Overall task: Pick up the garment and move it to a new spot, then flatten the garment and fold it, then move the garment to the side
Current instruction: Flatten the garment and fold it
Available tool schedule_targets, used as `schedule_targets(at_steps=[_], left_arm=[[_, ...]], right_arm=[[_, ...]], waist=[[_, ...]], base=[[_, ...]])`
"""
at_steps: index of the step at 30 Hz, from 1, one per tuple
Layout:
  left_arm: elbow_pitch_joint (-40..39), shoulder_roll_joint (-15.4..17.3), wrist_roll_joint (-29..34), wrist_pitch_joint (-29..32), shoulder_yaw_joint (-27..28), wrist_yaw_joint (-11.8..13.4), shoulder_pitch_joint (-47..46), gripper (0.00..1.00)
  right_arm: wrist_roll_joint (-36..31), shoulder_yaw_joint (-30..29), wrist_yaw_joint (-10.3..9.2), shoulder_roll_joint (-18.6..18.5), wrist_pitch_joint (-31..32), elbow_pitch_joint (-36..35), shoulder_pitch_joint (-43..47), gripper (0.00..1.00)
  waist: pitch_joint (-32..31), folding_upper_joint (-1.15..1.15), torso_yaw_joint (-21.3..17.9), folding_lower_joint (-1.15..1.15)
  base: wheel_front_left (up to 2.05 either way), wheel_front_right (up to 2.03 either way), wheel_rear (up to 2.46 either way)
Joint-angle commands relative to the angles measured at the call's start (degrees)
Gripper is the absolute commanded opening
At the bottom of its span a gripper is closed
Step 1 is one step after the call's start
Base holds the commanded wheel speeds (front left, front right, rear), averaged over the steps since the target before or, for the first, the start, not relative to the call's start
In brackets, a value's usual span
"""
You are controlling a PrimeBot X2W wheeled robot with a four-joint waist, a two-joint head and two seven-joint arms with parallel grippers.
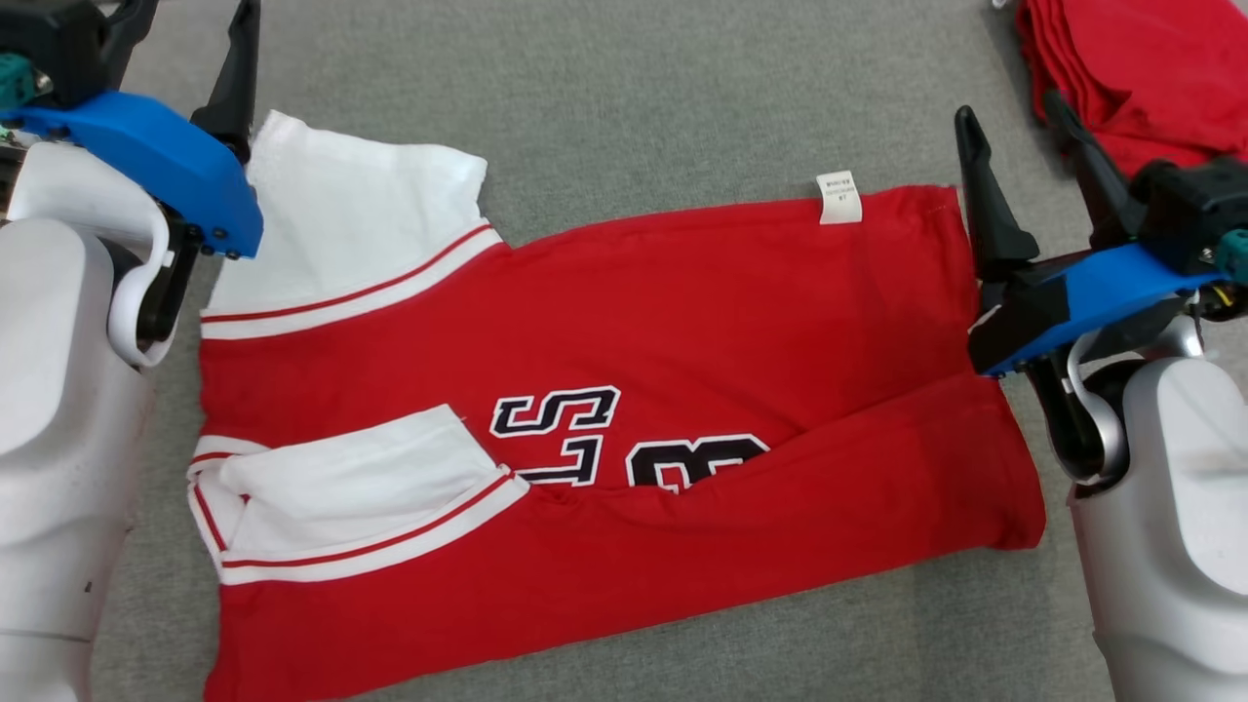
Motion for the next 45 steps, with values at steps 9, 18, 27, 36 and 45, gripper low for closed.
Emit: schedule_targets(at_steps=[9,18,27,36,45], left_arm=[[7.4,3.0,-7.9,6.7,-8.9,0.0,-3.3,1.00],[11.2,3.9,-14.9,11.6,-14.4,0.0,-4.3,1.00],[13.3,3.7,-15.4,6.8,-18.3,0.0,-6.7,0.00],[12.8,1.8,-16.4,2.5,-21.9,0.0,-8.4,0.00],[13.1,1.3,-17.9,-0.1,-24.4,0.0,-9.8,0.00]], right_arm=[[0.4,1.1,0.01,0.0,-1.9,2.5,-3.1,1.00],[1.0,2.7,0.01,-0.4,-1.3,4.5,-5.1,1.00],[2.8,5.6,0.01,-2.8,4.8,7.9,-5.4,1.00],[2.2,5.6,0.01,-5.5,10.1,11.2,-4.5,1.00],[1.8,4.6,0.01,-6.1,12.8,13.7,-4.1,0.42]], waist=[[2.9,0.00,-1.7,-0.02],[3.9,0.00,-2.7,-0.02],[2.7,0.00,-1.9,-0.02],[2.4,0.00,1.2,-0.02],[3.1,0.00,3.0,-0.02]], base=[[0.00,0.00,0.00],[0.00,0.00,0.00],[0.00,0.00,0.00],[0.00,0.00,0.00],[0.00,0.00,0.00]])
